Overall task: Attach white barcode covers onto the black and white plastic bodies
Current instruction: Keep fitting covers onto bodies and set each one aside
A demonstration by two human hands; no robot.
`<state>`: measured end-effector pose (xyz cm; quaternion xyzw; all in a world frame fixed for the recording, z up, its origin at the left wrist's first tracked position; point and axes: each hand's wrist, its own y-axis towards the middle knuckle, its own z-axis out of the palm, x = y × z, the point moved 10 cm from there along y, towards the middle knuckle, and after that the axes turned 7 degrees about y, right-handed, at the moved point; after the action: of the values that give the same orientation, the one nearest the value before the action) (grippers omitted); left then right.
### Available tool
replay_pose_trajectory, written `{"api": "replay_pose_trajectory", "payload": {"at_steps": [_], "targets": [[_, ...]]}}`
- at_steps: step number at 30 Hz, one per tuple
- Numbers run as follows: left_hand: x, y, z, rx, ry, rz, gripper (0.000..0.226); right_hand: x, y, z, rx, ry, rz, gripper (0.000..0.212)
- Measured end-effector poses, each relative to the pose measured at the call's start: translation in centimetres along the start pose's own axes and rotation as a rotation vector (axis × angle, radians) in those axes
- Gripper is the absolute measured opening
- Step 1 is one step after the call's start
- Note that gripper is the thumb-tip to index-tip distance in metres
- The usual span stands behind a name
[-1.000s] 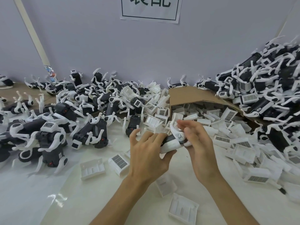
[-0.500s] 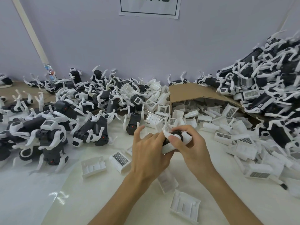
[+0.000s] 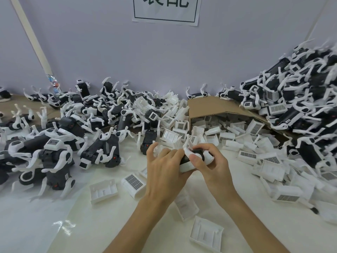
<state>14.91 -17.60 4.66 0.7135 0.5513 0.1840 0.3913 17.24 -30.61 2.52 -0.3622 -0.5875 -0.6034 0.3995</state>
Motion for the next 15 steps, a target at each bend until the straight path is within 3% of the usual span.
{"api": "replay_pose_trajectory", "payload": {"at_steps": [3, 5, 9, 13, 15], "targets": [[-0.3, 0.3, 0.0, -0.001, 0.008, 0.013, 0.031, -1.1, 0.5, -1.0, -0.038, 0.097, 0.102, 0.036], [-0.2, 0.3, 0.0, 0.011, -0.024, 0.029, 0.03, -1.4, 0.8, -0.9, 0.07, 0.112, 0.177, 0.036], [0.8, 0.3, 0.3, 0.078, -0.146, 0.025, 0.041, 0.7, 1.1, -1.4, 0.225, -0.238, 0.031, 0.034], [0.1, 0.2, -0.3, 0.031, -0.175, 0.123, 0.04, 0.4, 1.1, -2.0, 0.299, -0.244, 0.122, 0.038], [0.9, 0.5, -1.1, -0.048, -0.223, 0.06, 0.04, 0.8, 1.0, -2.1, 0.311, -0.229, 0.141, 0.032]]}}
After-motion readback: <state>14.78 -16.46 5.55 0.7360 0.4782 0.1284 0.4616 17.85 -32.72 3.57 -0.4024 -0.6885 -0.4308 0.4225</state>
